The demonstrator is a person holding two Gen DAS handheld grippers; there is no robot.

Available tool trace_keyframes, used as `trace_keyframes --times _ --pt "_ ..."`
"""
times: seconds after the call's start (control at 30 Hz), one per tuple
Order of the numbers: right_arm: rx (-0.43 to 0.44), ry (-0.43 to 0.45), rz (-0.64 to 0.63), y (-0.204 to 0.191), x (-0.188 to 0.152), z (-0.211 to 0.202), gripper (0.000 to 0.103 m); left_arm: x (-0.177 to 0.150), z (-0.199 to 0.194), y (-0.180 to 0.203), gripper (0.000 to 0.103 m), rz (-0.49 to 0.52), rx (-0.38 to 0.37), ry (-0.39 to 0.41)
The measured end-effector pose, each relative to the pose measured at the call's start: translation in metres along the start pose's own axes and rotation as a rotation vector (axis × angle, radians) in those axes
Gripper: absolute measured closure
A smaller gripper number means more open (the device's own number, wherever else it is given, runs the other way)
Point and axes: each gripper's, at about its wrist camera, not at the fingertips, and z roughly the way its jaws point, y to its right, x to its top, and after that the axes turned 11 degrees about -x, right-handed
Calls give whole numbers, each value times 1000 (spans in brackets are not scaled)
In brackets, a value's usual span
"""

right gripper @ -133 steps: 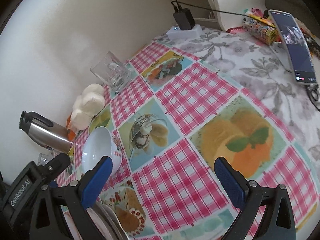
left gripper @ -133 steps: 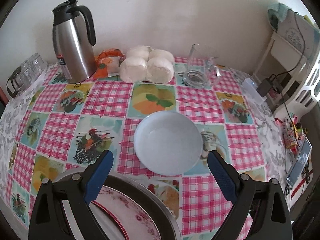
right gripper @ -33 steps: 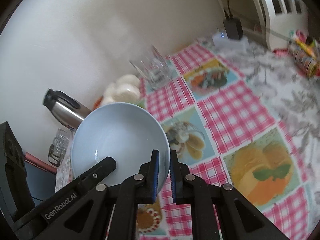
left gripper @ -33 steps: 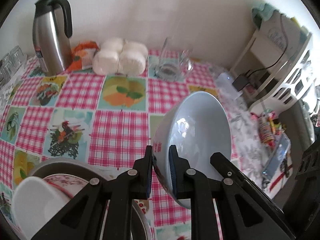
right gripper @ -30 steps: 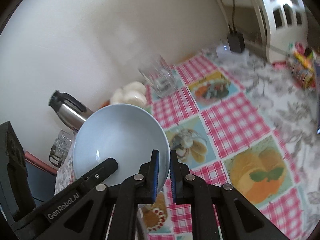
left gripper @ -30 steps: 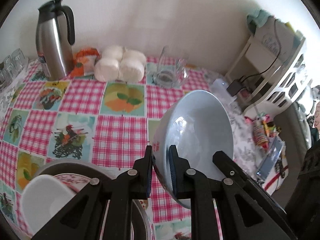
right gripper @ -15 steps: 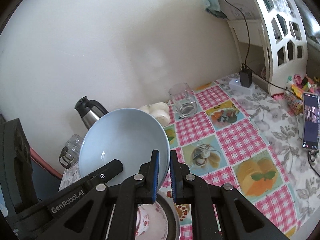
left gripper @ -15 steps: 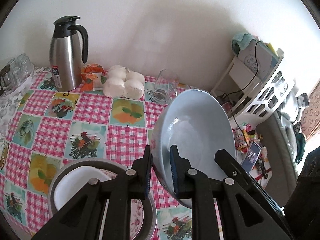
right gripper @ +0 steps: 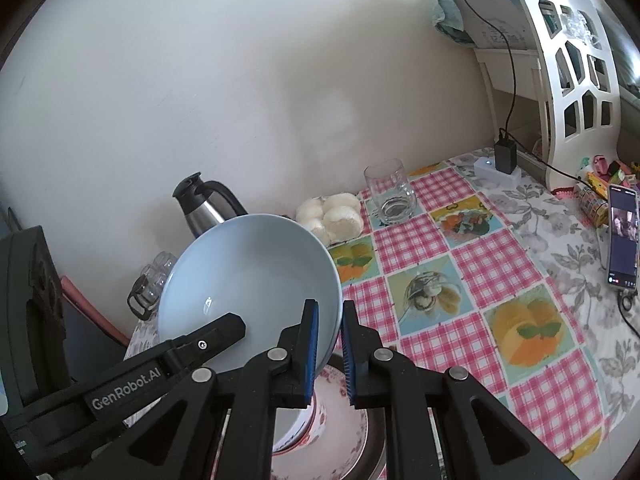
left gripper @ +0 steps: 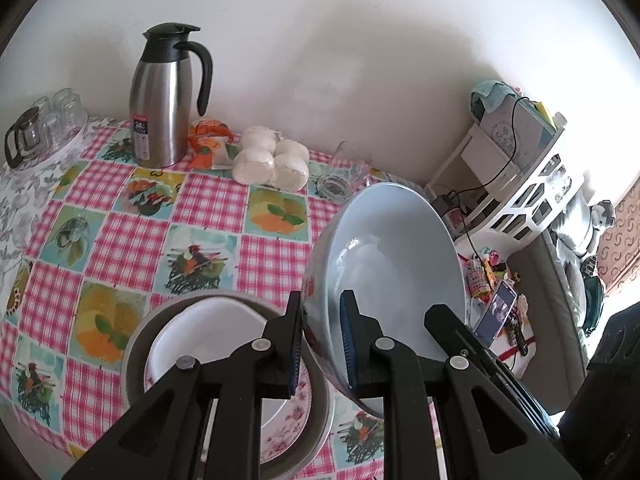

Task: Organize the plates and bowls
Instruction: 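Carry the pale blue bowl with the right gripper over the basin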

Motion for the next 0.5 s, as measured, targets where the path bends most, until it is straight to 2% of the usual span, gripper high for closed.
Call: trace_keyframes --times 0.33,0.5 --pt "2 -68 -29 -15 -31 9 89 -24 -5 -31 84 -53 26 -47" --pt "1 -96 -61 -31 -42 16 89 -31 -10 -48 84 -81 63 -53"
